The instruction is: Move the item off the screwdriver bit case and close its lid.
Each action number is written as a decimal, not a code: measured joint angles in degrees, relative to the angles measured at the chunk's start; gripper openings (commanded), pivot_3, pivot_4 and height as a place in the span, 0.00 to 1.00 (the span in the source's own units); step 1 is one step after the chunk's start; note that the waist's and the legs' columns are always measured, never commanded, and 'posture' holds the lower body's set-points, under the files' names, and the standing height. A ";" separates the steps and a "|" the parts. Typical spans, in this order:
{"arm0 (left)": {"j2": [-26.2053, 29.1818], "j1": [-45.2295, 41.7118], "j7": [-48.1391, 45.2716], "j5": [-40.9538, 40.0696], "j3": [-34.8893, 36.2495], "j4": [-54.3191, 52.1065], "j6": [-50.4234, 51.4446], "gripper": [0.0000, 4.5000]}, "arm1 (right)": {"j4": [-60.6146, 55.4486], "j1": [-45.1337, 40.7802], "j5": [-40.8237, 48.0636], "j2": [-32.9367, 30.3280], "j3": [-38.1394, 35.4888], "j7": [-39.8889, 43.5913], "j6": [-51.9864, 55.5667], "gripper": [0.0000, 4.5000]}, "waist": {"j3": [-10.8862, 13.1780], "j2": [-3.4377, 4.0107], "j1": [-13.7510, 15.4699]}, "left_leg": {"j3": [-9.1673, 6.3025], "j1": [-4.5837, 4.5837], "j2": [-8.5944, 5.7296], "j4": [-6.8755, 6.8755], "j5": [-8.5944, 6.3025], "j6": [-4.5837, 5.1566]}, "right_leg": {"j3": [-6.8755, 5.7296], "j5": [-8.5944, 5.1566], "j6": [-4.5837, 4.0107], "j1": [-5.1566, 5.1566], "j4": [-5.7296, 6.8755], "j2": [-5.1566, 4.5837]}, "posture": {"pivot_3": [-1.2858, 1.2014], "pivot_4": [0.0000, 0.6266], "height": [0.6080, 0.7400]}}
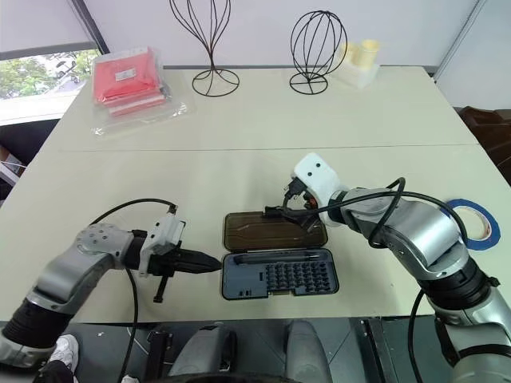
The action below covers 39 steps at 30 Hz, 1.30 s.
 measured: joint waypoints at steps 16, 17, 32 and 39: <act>-5.21 -0.24 6.24 9.05 -7.95 2.11 -5.66 0.00 | -0.49 1.31 -5.45 -2.14 -2.83 6.55 0.79 0.99 | -0.02 0.02 -0.13 | 0.05 0.05 0.00 -0.01 0.00 0.00 | 0.00 0.00 0.00 0.00 0.02 0.02 | 0.52 0.24 1.00; -5.27 -0.44 6.14 9.36 -8.23 2.73 -6.60 0.00 | 0.25 0.99 -5.98 -2.41 -2.83 7.72 0.46 0.99 | -0.02 0.03 -0.15 | 0.05 0.05 0.00 0.00 0.00 0.00 | 0.00 0.00 0.00 0.00 0.02 0.02 | 0.52 0.24 1.00; -5.83 -2.62 5.84 10.13 -9.24 4.61 -7.04 0.00 | 17.00 -4.41 -17.69 -2.71 6.57 26.52 -14.11 0.99 | -0.04 0.06 -0.12 | 0.13 0.15 -0.01 0.01 0.00 0.00 | 0.00 0.00 0.00 0.11 0.04 0.02 | 0.52 0.24 1.00; -5.81 -1.99 6.27 10.19 -9.10 4.36 -7.43 0.00 | 25.46 -4.74 -24.14 1.44 9.81 30.32 -20.38 0.99 | -0.05 0.06 -0.18 | 0.12 0.19 -0.01 0.01 0.02 -0.03 | 0.00 0.00 0.00 0.11 0.06 0.02 | 0.52 0.24 1.00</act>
